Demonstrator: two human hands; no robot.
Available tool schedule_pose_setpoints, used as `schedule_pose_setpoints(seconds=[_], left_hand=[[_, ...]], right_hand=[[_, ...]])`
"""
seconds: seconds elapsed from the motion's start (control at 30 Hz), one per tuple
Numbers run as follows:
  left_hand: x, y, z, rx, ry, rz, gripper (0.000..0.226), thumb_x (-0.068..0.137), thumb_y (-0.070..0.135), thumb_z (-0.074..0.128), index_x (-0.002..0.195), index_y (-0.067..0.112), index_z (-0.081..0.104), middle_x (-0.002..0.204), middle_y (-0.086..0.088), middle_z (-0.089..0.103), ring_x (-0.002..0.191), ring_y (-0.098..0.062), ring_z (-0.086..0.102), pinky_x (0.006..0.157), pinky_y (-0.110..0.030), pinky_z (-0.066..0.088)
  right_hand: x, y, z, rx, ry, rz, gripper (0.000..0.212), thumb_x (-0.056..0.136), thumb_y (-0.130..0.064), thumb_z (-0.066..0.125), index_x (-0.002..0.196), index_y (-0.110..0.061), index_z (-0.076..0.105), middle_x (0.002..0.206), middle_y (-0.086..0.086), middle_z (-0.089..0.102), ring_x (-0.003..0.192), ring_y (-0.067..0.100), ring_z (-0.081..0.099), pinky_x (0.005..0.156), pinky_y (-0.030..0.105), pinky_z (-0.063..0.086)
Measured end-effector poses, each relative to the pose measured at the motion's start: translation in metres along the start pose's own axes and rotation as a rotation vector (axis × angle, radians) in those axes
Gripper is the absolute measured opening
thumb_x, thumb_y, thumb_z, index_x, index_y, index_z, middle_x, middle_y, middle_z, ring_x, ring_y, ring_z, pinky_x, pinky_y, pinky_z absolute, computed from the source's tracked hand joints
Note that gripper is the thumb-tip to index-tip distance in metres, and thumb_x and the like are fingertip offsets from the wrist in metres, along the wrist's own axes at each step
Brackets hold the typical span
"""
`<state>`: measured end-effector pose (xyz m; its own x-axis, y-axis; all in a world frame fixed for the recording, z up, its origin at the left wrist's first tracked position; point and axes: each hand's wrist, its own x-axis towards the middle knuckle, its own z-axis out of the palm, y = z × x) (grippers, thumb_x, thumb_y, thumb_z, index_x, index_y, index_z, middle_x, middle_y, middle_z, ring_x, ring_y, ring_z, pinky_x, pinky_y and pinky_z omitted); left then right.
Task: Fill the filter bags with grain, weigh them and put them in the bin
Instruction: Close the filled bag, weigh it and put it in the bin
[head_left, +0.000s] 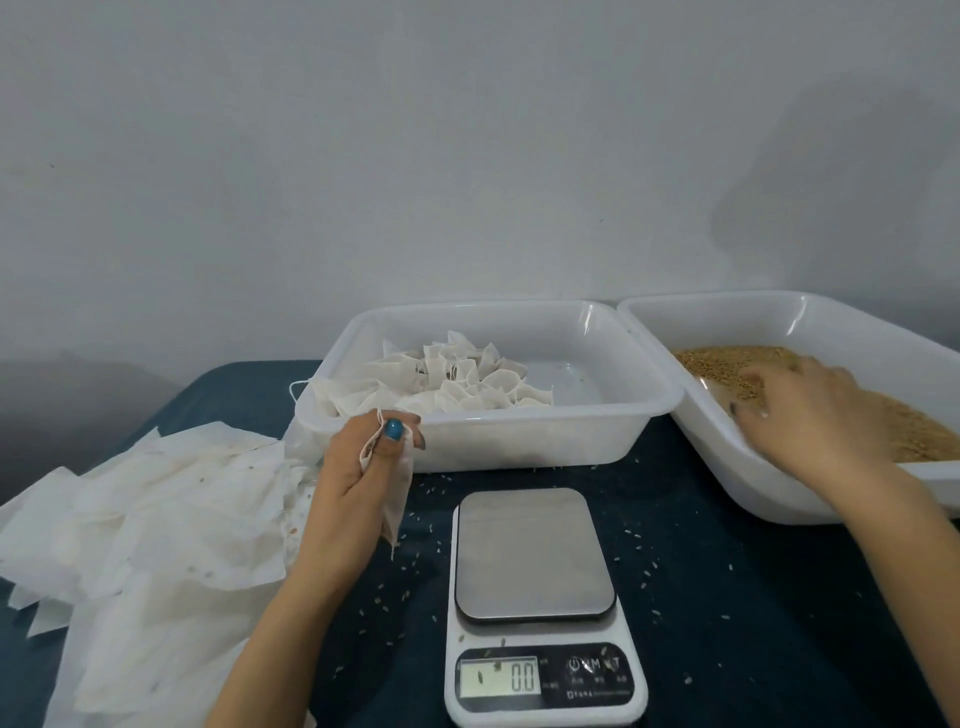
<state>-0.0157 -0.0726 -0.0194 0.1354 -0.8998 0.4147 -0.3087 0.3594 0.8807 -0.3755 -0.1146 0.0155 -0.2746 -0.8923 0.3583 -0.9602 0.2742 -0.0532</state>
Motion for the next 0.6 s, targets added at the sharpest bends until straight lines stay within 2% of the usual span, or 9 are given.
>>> schedule_pose_setpoints(seconds=[0.07, 0.13, 0.2, 0.27, 0.4, 0.47, 0.5, 0.6], left_hand=[[0.005, 0.0, -0.004, 0.076, 0.04, 0.028, 0.028, 0.101, 0.047, 0.046, 0.083, 0.031, 0.061, 0.095, 0.008, 0.064, 0.094, -0.007, 0.058, 0.086, -0.024, 0.048], [0.01, -0.004, -0.009, 0.21, 0.035, 0.048, 0.03, 0.103, 0.039, 0.046, 0.076, 0.03, 0.058, 0.102, -0.004, 0.059, 0.105, -0.031, 0.054, 0.094, -0.047, 0.045], [0.011, -0.006, -0.013, 0.239, 0.042, -0.011, 0.033, 0.105, 0.031, 0.046, 0.077, 0.024, 0.06, 0.109, -0.006, 0.057, 0.114, -0.037, 0.048, 0.098, -0.054, 0.041], [0.012, -0.009, -0.016, 0.284, 0.057, -0.061, 0.033, 0.105, 0.033, 0.044, 0.082, 0.018, 0.062, 0.117, -0.004, 0.057, 0.121, -0.033, 0.042, 0.101, -0.051, 0.039], [0.014, -0.012, -0.019, 0.54, 0.064, -0.06, 0.029, 0.103, 0.034, 0.039, 0.09, 0.022, 0.061, 0.121, -0.006, 0.056, 0.118, -0.03, 0.038, 0.099, -0.041, 0.032], [0.015, -0.008, -0.016, 0.527, 0.07, -0.01, 0.038, 0.097, 0.039, 0.036, 0.094, 0.017, 0.067, 0.117, -0.006, 0.053, 0.114, -0.028, 0.039, 0.095, -0.036, 0.031], [0.016, -0.004, -0.013, 0.503, 0.068, 0.016, 0.035, 0.099, 0.035, 0.039, 0.094, 0.016, 0.068, 0.114, -0.006, 0.051, 0.11, -0.024, 0.039, 0.091, -0.03, 0.029], [0.016, 0.009, 0.001, 0.343, -0.067, 0.057, 0.03, 0.105, 0.021, 0.042, 0.084, 0.023, 0.062, 0.1, -0.005, 0.047, 0.093, -0.004, 0.046, 0.074, -0.013, 0.034]], right_hand=[[-0.011, -0.017, -0.006, 0.065, 0.143, -0.074, 0.039, 0.091, -0.032, 0.058, 0.128, -0.024, 0.062, 0.123, 0.013, 0.061, 0.11, 0.036, 0.054, 0.085, 0.044, 0.044], [-0.021, -0.032, -0.009, 0.12, 0.229, -0.144, 0.036, 0.086, -0.029, 0.063, 0.121, -0.022, 0.067, 0.113, 0.012, 0.063, 0.105, 0.036, 0.056, 0.087, 0.045, 0.042], [-0.03, -0.043, -0.009, 0.174, 0.256, -0.196, 0.033, 0.083, -0.026, 0.067, 0.115, -0.022, 0.069, 0.11, 0.008, 0.064, 0.105, 0.034, 0.057, 0.092, 0.047, 0.04], [-0.035, -0.05, -0.008, 0.225, 0.254, -0.228, 0.03, 0.083, -0.024, 0.067, 0.113, -0.024, 0.069, 0.112, 0.004, 0.063, 0.109, 0.03, 0.056, 0.094, 0.047, 0.038], [-0.043, -0.058, 0.001, 0.287, 0.255, -0.301, 0.027, 0.084, -0.021, 0.066, 0.11, -0.025, 0.069, 0.113, 0.002, 0.061, 0.111, 0.027, 0.055, 0.095, 0.047, 0.039], [-0.048, -0.063, 0.006, 0.334, 0.237, -0.35, 0.025, 0.085, -0.021, 0.066, 0.108, -0.027, 0.069, 0.112, -0.002, 0.06, 0.112, 0.025, 0.053, 0.097, 0.047, 0.039], [-0.049, -0.065, 0.008, 0.378, 0.218, -0.374, 0.024, 0.085, -0.022, 0.066, 0.108, -0.028, 0.069, 0.111, -0.004, 0.059, 0.111, 0.023, 0.052, 0.098, 0.045, 0.04], [-0.054, -0.076, 0.016, 0.569, 0.1, -0.449, 0.022, 0.088, -0.022, 0.065, 0.107, -0.032, 0.069, 0.109, -0.01, 0.059, 0.112, 0.013, 0.047, 0.094, 0.026, 0.034]])
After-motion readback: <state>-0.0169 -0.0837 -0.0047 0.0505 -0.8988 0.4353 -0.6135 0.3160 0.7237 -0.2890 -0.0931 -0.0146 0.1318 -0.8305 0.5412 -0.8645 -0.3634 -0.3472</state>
